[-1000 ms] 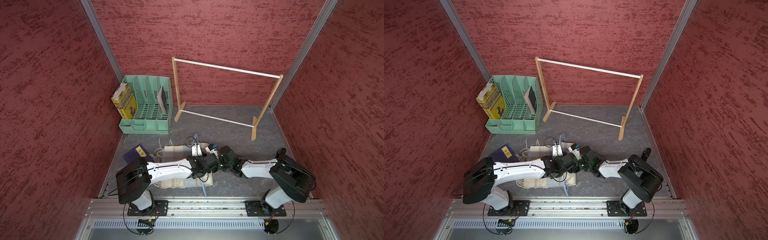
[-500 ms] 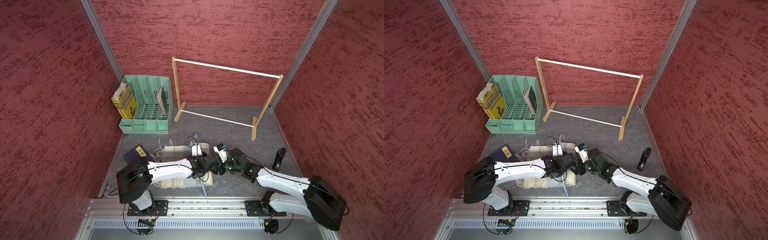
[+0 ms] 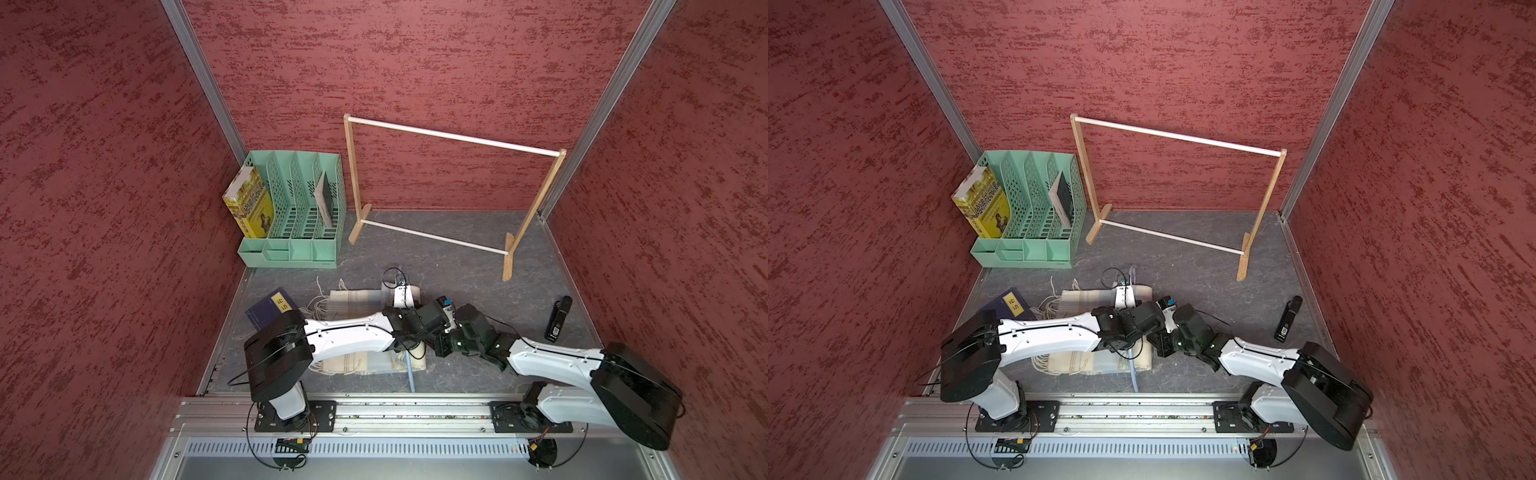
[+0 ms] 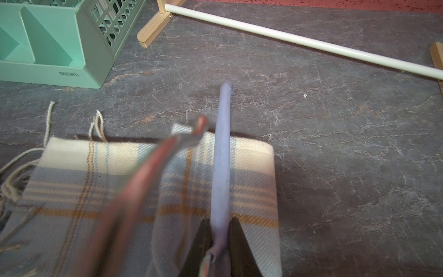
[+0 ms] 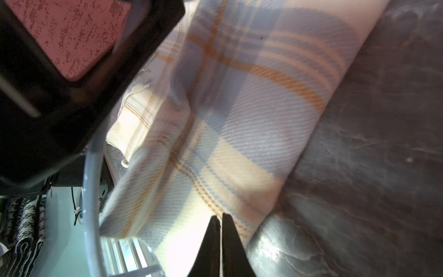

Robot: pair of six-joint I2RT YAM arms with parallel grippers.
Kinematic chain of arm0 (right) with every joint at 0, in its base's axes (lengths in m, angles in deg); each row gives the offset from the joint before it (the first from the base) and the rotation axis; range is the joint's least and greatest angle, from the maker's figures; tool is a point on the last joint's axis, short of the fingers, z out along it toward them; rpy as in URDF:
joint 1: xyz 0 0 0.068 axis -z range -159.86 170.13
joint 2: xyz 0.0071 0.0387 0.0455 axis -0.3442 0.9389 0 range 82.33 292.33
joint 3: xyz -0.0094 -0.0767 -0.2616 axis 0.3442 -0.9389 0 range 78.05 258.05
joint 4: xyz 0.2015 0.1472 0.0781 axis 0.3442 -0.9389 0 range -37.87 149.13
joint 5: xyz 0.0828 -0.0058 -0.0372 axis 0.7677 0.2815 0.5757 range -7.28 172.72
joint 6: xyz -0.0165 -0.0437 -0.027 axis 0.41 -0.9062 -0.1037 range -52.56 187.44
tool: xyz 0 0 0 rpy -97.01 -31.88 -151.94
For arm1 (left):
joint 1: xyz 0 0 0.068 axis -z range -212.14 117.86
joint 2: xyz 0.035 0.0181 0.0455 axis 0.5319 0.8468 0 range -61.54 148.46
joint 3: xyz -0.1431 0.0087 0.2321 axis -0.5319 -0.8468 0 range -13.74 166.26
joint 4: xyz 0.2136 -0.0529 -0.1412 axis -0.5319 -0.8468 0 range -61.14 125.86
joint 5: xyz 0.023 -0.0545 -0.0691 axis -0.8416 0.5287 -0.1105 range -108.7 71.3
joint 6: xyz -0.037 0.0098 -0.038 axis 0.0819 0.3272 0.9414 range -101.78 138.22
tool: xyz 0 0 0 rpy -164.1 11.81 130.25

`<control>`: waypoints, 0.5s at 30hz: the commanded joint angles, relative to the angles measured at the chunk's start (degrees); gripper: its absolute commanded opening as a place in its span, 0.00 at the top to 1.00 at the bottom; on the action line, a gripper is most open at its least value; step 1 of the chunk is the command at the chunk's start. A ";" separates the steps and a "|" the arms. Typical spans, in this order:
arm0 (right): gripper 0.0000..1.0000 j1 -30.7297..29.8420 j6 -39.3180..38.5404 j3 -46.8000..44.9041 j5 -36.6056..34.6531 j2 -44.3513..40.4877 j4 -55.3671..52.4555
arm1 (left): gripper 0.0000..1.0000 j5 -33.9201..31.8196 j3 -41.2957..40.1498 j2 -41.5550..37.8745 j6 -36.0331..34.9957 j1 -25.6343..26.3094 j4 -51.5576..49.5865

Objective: Hang the scarf on the hanger

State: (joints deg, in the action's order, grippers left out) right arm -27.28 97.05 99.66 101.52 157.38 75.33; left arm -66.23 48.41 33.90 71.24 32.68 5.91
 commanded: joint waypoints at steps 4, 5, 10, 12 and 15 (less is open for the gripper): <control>0.93 -4.43 1.93 3.51 1.66 10.27 11.41 | 0.98 2.07 1.99 1.34 -0.94 0.83 -1.02; 0.94 -4.90 2.14 3.87 1.67 11.39 11.78 | 0.98 2.10 2.30 1.59 -0.98 0.88 -1.05; 0.83 -5.42 1.14 2.25 -5.06 4.43 4.96 | 0.98 2.08 4.10 2.95 -1.42 0.94 -1.38; 0.76 -5.48 0.42 1.26 -9.78 -1.92 -2.18 | 0.99 2.10 4.73 3.53 -1.72 0.92 -1.38; 0.65 -5.51 0.83 -0.48 -16.17 -13.42 -12.92 | 0.99 1.97 5.53 4.49 -2.04 0.77 -1.07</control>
State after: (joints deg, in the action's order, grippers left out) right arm -32.25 98.69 100.14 93.17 150.80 71.38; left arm -65.42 52.32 36.39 69.86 33.23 3.83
